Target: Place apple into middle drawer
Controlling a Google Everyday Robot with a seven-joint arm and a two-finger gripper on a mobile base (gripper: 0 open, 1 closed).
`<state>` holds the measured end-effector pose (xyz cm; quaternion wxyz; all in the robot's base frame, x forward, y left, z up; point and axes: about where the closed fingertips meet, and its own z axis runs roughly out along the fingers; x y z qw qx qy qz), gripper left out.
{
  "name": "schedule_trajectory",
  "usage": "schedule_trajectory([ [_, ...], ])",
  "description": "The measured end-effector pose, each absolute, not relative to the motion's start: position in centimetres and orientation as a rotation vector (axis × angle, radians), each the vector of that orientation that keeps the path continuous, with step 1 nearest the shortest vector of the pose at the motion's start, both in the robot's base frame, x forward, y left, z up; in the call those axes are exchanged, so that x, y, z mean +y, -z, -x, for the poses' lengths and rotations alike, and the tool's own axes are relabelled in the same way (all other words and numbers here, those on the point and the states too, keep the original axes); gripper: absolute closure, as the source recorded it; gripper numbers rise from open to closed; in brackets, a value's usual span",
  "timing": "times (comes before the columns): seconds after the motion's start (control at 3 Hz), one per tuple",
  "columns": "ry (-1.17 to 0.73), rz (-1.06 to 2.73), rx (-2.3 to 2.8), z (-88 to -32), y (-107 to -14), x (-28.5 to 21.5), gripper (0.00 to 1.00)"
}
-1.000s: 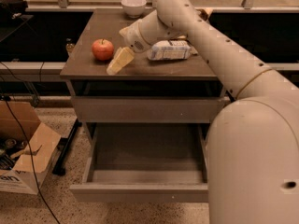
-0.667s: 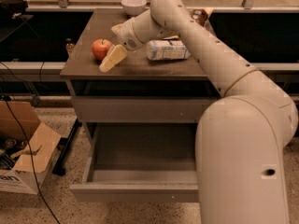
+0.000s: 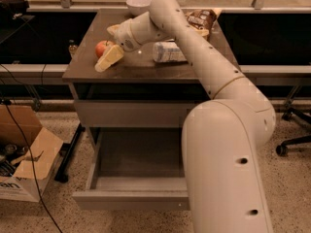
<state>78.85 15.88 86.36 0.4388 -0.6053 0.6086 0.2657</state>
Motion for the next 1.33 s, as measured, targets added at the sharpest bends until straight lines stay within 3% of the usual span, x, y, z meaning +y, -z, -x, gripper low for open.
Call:
schedule_trajectory([
  [0.67, -0.708, 1.477, 1.528, -80.4, -85.3, 16.6, 0.41],
  [1.0, -0.698, 1.471, 1.528, -80.2, -86.0, 16.3, 0.72],
  [1.33, -0.683, 1.465, 1.525, -79.8, -86.8, 15.8, 0.95],
])
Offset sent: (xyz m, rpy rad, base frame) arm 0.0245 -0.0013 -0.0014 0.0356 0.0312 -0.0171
